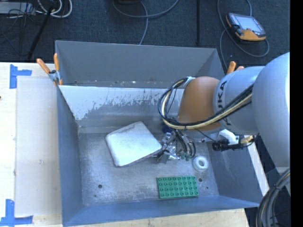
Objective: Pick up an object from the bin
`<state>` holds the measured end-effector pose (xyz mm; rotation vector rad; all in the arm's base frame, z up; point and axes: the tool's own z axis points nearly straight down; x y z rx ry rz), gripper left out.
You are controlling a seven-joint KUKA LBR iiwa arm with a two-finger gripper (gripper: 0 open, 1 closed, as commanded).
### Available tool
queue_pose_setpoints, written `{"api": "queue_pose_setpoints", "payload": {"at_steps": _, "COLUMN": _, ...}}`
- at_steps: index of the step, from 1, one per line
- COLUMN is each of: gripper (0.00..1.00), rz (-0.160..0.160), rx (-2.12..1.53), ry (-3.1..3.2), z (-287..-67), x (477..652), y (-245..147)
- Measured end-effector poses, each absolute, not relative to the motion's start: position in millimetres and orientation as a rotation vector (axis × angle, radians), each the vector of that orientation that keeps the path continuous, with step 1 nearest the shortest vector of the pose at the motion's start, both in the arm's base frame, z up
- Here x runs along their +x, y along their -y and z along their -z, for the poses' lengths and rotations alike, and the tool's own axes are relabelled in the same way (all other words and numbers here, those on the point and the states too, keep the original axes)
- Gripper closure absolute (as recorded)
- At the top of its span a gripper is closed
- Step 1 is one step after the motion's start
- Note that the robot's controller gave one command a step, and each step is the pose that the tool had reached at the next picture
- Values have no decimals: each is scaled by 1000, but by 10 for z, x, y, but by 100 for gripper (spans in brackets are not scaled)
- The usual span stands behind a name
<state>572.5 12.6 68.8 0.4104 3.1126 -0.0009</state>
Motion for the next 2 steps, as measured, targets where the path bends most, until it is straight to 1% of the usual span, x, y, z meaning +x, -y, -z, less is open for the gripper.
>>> {"api": "queue_pose_setpoints", "payload": {"at_steps": 1, "gripper": 100, "rz": -2, "rx": 403, "ry": -3110, "z": -1388, "x": 5740, "y": -125}}
{"api": "queue_pose_setpoints", "payload": {"at_steps": 2, "gripper": 100, "rz": 0, "rx": 398, "ry": -3115, "z": -1456, "x": 5743, "y": -125}}
